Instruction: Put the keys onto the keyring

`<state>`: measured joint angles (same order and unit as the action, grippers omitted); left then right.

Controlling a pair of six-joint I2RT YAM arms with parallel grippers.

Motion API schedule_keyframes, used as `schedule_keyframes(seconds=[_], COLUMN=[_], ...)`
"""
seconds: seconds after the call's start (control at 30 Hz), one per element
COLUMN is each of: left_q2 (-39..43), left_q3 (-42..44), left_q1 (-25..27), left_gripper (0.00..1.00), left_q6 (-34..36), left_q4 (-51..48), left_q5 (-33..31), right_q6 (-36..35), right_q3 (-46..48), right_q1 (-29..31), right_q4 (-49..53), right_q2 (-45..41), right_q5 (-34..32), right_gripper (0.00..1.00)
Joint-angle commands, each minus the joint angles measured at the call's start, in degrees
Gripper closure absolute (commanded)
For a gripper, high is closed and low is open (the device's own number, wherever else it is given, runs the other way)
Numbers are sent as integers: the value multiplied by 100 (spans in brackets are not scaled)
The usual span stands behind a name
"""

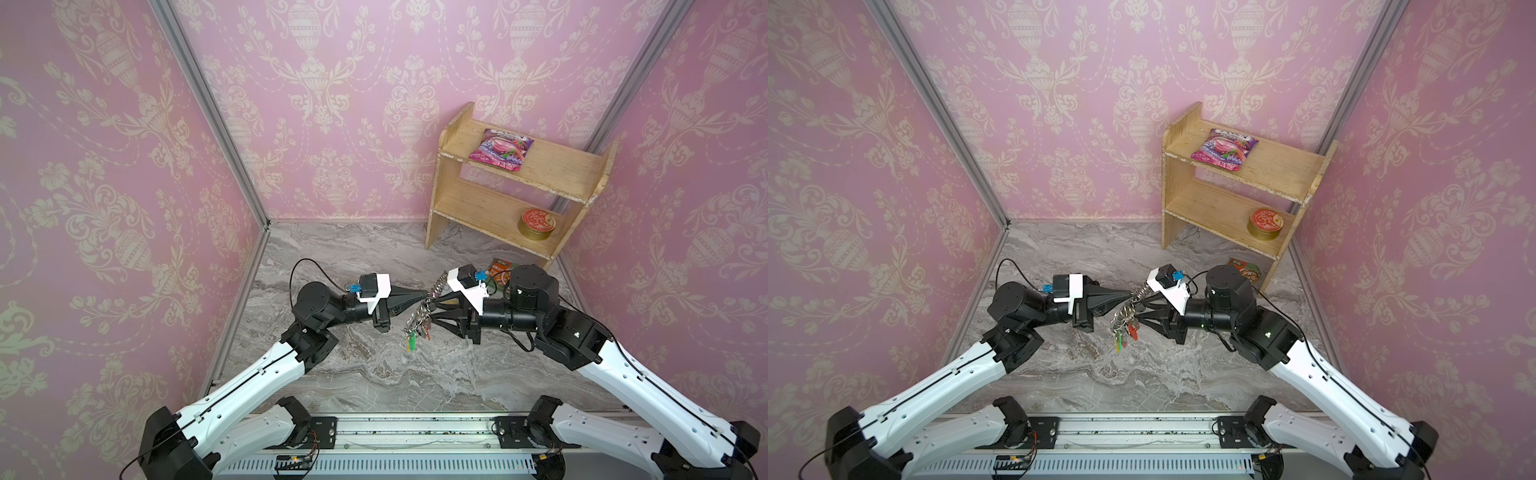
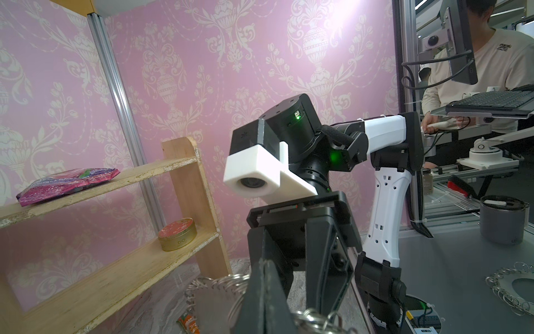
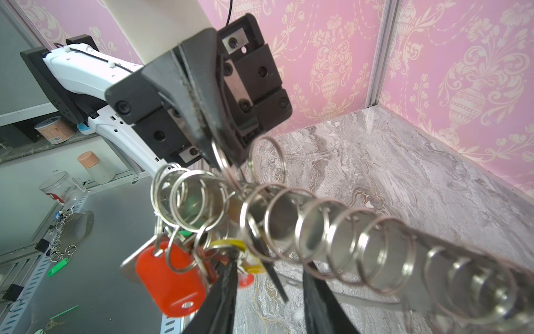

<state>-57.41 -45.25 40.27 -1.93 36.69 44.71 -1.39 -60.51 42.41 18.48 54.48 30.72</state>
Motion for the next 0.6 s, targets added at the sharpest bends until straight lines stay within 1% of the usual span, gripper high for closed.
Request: schedule_keyframes(seconds=[0.0,0.13,0.3,0.47,0.57], left_q2=[65,88,106,123,146], left_q3=[-1,8,8,-9,-1], left_q1=[-31,-32,-31,-30,-37], left_gripper=[100,100,100,100,100], left_q6=[-141,-141,-156,-180,-176], left_q4=[339,310,307,285,245], left_q5=[80,99,132,182,197], right_q6=[-11,-188,-270,-317,-337], right_q3=[88,-12,-122,-217,-224], right_q1=[30,-29,-172,-319,-378], right_q4=[-292,-115,-8,15,47], right_q2=[-122,-192,-227,-150,-176], right_q5=[148,228,397,557,541], right_gripper=[61,58,58,62,63])
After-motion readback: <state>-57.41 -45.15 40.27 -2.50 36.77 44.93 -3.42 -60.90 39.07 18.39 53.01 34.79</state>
